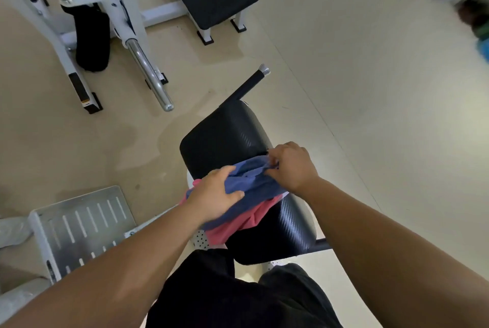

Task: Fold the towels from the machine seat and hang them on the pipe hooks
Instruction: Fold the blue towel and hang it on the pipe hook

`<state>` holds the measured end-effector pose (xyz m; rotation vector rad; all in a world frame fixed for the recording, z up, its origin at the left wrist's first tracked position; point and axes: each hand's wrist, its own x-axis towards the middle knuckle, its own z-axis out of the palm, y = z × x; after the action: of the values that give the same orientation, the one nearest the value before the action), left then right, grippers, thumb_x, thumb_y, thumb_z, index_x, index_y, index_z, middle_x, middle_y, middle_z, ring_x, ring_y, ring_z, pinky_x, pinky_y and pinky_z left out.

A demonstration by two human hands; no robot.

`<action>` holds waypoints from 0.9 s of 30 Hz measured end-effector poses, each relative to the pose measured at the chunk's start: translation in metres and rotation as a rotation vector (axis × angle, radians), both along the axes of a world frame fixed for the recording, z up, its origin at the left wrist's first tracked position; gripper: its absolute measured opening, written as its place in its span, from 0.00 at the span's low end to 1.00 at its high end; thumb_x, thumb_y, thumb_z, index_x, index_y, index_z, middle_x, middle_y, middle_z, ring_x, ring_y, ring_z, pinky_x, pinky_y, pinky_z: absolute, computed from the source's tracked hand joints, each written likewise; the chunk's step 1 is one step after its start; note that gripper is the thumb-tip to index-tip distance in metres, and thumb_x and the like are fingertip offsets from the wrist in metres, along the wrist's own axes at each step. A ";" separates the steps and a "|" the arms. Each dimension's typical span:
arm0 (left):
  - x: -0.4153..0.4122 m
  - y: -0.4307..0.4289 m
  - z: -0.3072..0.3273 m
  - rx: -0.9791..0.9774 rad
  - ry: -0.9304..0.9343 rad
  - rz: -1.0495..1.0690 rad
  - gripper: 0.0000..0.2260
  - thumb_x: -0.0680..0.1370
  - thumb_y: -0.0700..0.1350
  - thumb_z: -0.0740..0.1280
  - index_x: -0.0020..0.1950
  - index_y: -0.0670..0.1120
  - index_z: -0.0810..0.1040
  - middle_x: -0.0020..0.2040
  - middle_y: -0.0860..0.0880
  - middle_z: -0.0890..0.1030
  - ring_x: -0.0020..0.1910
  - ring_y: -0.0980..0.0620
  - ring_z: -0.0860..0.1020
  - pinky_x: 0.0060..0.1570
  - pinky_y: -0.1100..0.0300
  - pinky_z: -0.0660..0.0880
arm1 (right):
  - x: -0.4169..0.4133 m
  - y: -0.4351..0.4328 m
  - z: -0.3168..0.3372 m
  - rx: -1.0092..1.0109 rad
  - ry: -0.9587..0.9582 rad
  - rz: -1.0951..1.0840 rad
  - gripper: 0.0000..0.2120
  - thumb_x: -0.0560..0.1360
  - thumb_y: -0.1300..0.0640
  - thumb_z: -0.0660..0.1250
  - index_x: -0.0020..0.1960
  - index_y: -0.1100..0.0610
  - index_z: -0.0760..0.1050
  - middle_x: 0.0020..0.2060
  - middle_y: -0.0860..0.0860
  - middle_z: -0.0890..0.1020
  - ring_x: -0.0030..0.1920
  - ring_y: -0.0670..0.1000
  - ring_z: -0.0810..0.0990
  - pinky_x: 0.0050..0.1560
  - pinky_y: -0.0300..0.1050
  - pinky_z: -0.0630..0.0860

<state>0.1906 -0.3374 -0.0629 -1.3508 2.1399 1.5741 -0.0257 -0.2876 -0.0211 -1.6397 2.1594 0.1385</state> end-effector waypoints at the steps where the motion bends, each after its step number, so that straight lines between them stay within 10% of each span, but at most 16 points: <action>1: -0.004 0.000 0.007 -0.008 0.038 0.017 0.31 0.77 0.52 0.72 0.77 0.54 0.65 0.72 0.51 0.72 0.69 0.48 0.73 0.66 0.52 0.73 | 0.001 0.004 0.009 -0.019 -0.050 -0.018 0.08 0.71 0.51 0.71 0.38 0.49 0.73 0.39 0.51 0.81 0.48 0.57 0.77 0.44 0.48 0.69; 6: -0.026 0.013 0.043 -0.010 0.204 0.036 0.19 0.79 0.48 0.71 0.69 0.52 0.74 0.63 0.56 0.75 0.63 0.54 0.75 0.65 0.53 0.74 | 0.004 0.028 0.054 -0.185 -0.302 -0.136 0.09 0.73 0.52 0.73 0.38 0.50 0.73 0.35 0.49 0.79 0.38 0.53 0.76 0.39 0.48 0.73; 8: -0.034 0.022 0.055 -0.118 0.240 0.060 0.03 0.79 0.47 0.70 0.52 0.51 0.79 0.50 0.56 0.78 0.50 0.55 0.78 0.54 0.54 0.78 | 0.001 0.038 0.070 -0.237 -0.348 -0.134 0.09 0.74 0.53 0.73 0.39 0.48 0.73 0.34 0.46 0.78 0.36 0.48 0.74 0.38 0.43 0.71; 10: -0.037 0.030 0.069 -0.144 0.259 0.110 0.07 0.81 0.45 0.68 0.43 0.51 0.76 0.38 0.55 0.77 0.37 0.58 0.75 0.40 0.63 0.74 | -0.005 0.047 0.083 -0.280 -0.375 -0.107 0.07 0.75 0.53 0.73 0.41 0.49 0.75 0.34 0.43 0.78 0.36 0.43 0.74 0.37 0.37 0.68; 22: -0.012 0.106 0.160 -0.477 0.242 0.597 0.08 0.79 0.38 0.66 0.46 0.50 0.80 0.36 0.59 0.80 0.36 0.63 0.76 0.37 0.73 0.71 | -0.045 0.086 0.099 -0.318 -0.637 0.074 0.18 0.80 0.60 0.65 0.37 0.42 0.72 0.30 0.38 0.77 0.34 0.39 0.74 0.37 0.30 0.66; 27: -0.006 0.157 0.182 -0.628 0.115 0.782 0.11 0.76 0.37 0.68 0.43 0.53 0.80 0.30 0.54 0.77 0.29 0.58 0.72 0.33 0.67 0.70 | -0.036 0.094 0.129 -0.351 -1.095 0.010 0.12 0.82 0.55 0.61 0.41 0.53 0.75 0.39 0.52 0.78 0.42 0.48 0.75 0.48 0.49 0.73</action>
<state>0.1843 -0.1809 0.1188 -2.5946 2.4418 1.1841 -0.0614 -0.1933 0.1078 -1.3649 1.3360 -0.9548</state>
